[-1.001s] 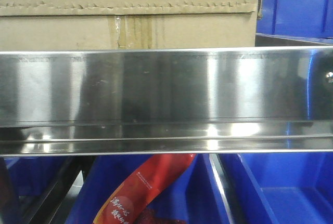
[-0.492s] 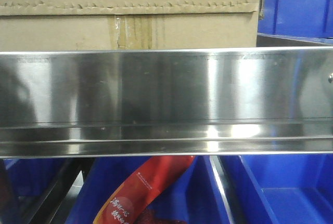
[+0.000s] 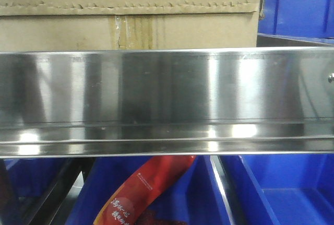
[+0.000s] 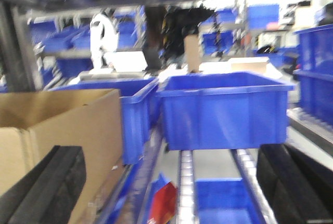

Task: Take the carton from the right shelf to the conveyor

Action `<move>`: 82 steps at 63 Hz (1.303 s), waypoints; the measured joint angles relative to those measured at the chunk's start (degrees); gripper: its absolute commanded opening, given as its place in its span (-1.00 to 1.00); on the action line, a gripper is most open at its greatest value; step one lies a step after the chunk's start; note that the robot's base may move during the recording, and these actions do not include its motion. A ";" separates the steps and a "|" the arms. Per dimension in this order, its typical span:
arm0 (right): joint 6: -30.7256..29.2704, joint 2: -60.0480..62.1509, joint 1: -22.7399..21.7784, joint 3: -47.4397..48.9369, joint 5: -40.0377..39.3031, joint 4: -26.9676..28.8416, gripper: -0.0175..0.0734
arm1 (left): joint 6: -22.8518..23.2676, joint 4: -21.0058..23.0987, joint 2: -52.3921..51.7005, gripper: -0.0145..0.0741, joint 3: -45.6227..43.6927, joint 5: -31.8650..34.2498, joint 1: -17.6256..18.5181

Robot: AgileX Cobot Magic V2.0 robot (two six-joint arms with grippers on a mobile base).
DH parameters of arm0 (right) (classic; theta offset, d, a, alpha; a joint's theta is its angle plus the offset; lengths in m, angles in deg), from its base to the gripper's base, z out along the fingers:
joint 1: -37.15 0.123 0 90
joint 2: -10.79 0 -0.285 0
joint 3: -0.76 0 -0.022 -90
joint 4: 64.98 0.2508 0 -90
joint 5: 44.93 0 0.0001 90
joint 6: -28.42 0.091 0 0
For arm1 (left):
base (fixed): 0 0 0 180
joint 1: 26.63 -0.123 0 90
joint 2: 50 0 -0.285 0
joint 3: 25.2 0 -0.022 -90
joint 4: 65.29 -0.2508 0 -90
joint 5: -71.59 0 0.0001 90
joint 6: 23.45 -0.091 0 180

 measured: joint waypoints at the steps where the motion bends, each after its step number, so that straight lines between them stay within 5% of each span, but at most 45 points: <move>1: -0.28 -0.72 0.33 0.83 0.47 0.14 0.64 | 0.00 0.00 0.85 0.40 -0.88 -0.27 1.29; 14: -2.47 -14.46 8.32 14.55 7.42 1.56 0.64 | -0.86 -0.04 15.77 0.40 -14.56 -4.95 13.14; 21: -2.70 -23.76 12.21 23.26 12.47 1.71 0.64 | 1.16 -0.04 25.48 0.40 -23.99 -10.14 15.34; 34: -2.70 -44.39 13.70 48.35 29.30 2.08 0.64 | 10.02 -2.06 44.29 0.40 -45.81 -23.20 13.08; 50: 1.77 -63.88 13.93 74.89 46.05 -0.03 0.64 | 12.06 -4.56 59.61 0.40 -65.92 -39.19 6.72; 59: 4.44 -71.93 14.63 82.32 50.13 -5.18 0.64 | 12.06 -4.70 64.50 0.40 -70.54 -41.32 4.02; 82: 5.85 -82.76 14.96 85.12 50.81 -5.49 0.64 | 12.19 -5.29 71.97 0.40 -71.23 -42.15 2.59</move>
